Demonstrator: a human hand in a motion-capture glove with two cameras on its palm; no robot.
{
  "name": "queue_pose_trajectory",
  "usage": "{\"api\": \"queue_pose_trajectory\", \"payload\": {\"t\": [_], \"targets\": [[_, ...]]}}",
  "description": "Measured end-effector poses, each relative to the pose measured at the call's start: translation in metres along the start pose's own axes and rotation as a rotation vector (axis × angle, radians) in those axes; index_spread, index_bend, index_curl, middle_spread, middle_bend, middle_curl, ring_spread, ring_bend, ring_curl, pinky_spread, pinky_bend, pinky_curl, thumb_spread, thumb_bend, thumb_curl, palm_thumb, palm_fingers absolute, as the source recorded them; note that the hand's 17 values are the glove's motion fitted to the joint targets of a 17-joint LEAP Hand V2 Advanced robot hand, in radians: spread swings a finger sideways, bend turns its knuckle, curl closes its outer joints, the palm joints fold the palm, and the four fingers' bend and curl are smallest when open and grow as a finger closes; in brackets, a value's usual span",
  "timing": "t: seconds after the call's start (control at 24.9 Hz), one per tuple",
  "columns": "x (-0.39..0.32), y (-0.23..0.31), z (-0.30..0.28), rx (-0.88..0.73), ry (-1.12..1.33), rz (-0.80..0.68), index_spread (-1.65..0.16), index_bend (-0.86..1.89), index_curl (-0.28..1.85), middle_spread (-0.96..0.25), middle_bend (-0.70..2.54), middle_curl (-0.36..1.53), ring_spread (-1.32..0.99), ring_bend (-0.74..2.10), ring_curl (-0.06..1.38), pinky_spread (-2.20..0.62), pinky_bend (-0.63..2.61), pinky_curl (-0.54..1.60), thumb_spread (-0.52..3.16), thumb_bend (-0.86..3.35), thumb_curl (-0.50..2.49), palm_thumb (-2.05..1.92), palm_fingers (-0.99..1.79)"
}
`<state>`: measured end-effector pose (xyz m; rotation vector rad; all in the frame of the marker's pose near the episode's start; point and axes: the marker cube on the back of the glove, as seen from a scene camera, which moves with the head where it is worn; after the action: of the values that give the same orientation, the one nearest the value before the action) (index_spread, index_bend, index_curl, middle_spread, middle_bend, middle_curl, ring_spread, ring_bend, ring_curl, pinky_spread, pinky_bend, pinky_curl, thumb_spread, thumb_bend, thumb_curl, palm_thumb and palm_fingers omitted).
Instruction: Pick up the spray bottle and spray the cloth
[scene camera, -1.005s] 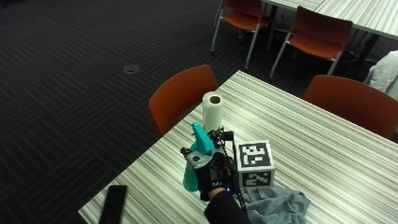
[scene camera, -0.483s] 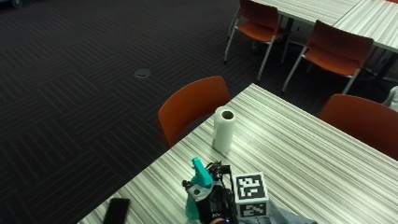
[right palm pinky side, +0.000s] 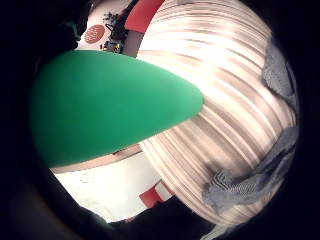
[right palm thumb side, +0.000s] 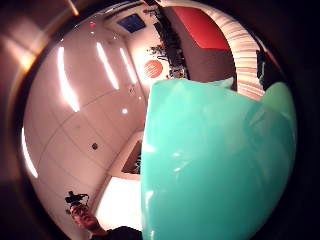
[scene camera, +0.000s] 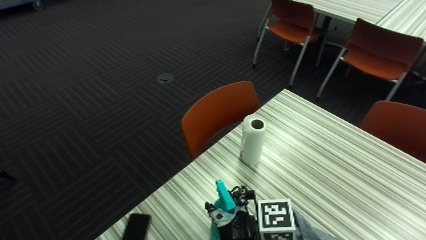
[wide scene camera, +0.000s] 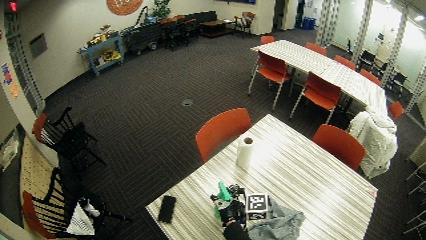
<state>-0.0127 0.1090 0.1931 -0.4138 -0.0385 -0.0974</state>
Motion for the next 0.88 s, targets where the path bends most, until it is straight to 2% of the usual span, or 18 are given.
{"api": "queue_pose_trajectory", "payload": {"t": [0.36,0.44,0.6,0.68,0.88], "targets": [[0.0,0.002,0.006,-0.047,0.035,0.003,-0.24,0.17,0.56,-0.06,0.32,0.57,-0.15,0.39,0.49,0.02,0.13,0.28,0.65,-0.03,0.69,1.12,0.73],[0.002,0.003,0.006,-0.075,0.052,0.005,-0.24,0.14,0.54,-0.05,0.29,0.56,-0.13,0.36,0.48,0.06,0.14,0.28,0.72,-0.04,0.67,1.09,0.57],[0.007,0.005,0.009,-0.125,0.066,0.01,-0.32,0.05,0.51,-0.09,0.11,0.5,-0.06,0.28,0.51,0.13,0.37,0.38,0.77,-0.08,0.62,0.96,0.0],[0.007,0.007,0.01,-0.13,0.052,0.015,-0.35,0.06,0.46,-0.11,0.1,0.47,-0.04,0.25,0.48,0.14,0.41,0.37,0.79,-0.07,0.61,0.92,-0.09],[0.0,0.009,0.008,-0.117,-0.003,-0.003,-0.39,0.08,0.37,-0.13,0.11,0.4,-0.01,0.22,0.4,0.16,0.44,0.35,0.83,-0.04,0.58,0.89,-0.09]]}}
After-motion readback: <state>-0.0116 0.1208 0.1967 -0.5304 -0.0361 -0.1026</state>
